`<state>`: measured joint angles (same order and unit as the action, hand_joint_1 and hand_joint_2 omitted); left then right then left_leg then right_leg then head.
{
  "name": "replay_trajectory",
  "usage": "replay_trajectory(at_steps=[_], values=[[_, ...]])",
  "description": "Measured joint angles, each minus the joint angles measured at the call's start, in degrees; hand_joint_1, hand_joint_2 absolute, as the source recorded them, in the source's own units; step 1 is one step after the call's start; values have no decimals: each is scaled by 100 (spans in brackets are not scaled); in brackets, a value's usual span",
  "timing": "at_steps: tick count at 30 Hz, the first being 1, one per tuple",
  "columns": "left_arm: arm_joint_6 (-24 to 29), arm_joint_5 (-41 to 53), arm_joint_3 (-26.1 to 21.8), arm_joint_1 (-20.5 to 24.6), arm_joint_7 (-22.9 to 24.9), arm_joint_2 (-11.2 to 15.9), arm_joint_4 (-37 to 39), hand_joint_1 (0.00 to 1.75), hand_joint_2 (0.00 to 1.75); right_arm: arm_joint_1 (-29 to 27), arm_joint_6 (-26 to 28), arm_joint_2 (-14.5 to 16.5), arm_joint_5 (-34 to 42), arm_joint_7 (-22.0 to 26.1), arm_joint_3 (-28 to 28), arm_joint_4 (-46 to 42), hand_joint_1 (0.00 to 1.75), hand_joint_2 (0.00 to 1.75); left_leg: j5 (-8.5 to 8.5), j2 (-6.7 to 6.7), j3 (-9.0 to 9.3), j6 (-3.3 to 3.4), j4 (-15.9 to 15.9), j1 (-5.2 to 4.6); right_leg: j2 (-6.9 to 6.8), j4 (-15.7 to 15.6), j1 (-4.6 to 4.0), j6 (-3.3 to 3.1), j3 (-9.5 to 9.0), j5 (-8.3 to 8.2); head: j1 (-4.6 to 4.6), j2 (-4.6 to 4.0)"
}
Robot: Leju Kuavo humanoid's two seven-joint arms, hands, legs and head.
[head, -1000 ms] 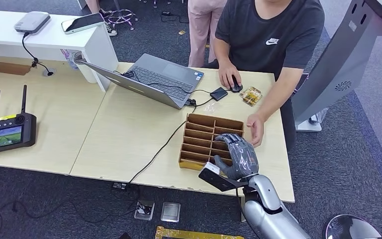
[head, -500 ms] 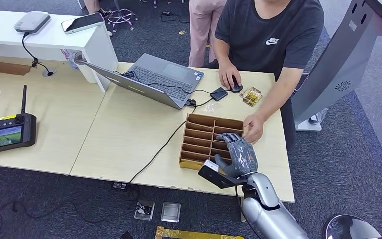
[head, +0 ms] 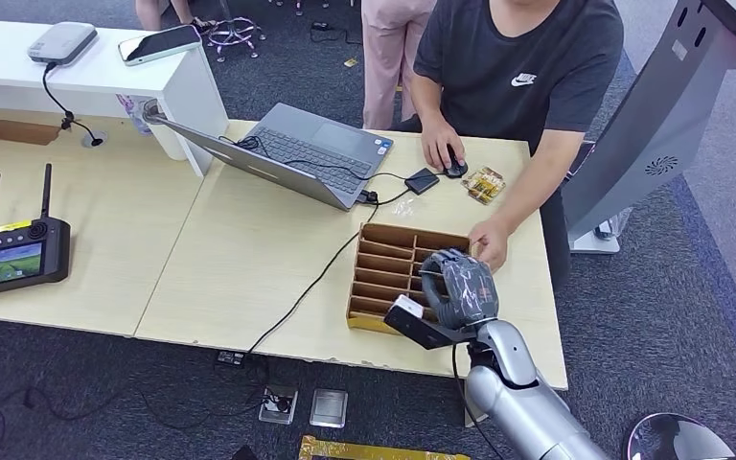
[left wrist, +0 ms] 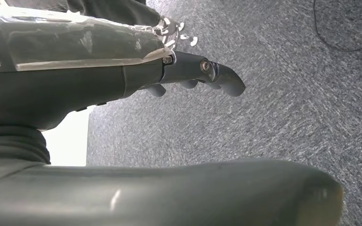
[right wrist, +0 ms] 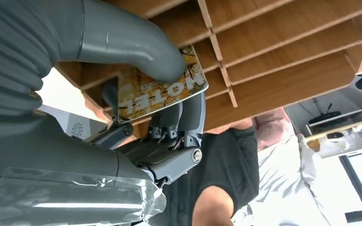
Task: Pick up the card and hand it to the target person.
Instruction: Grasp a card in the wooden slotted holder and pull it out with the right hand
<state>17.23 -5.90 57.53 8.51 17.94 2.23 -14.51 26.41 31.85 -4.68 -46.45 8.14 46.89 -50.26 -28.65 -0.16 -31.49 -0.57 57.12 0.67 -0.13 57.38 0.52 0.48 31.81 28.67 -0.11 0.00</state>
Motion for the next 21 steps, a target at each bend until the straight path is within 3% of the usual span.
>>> replay_trajectory(at_steps=[15, 21], values=[[11, -3, 3, 13, 0, 0, 0, 0, 0, 159, 229, 157, -10, 155, 0, 364, 175, 175, 0, 0, 4, 0, 0, 0, 0, 0, 0, 0, -3, 0, -2, 0], [43, -9, 4, 3, 0, 0, 0, 0, 0, -21, 273, 128, 60, -133, -66, -220, 175, 175, 1, 1, 2, 1, 0, 0, 0, 0, 0, 0, -1, 0, -1, 0]])
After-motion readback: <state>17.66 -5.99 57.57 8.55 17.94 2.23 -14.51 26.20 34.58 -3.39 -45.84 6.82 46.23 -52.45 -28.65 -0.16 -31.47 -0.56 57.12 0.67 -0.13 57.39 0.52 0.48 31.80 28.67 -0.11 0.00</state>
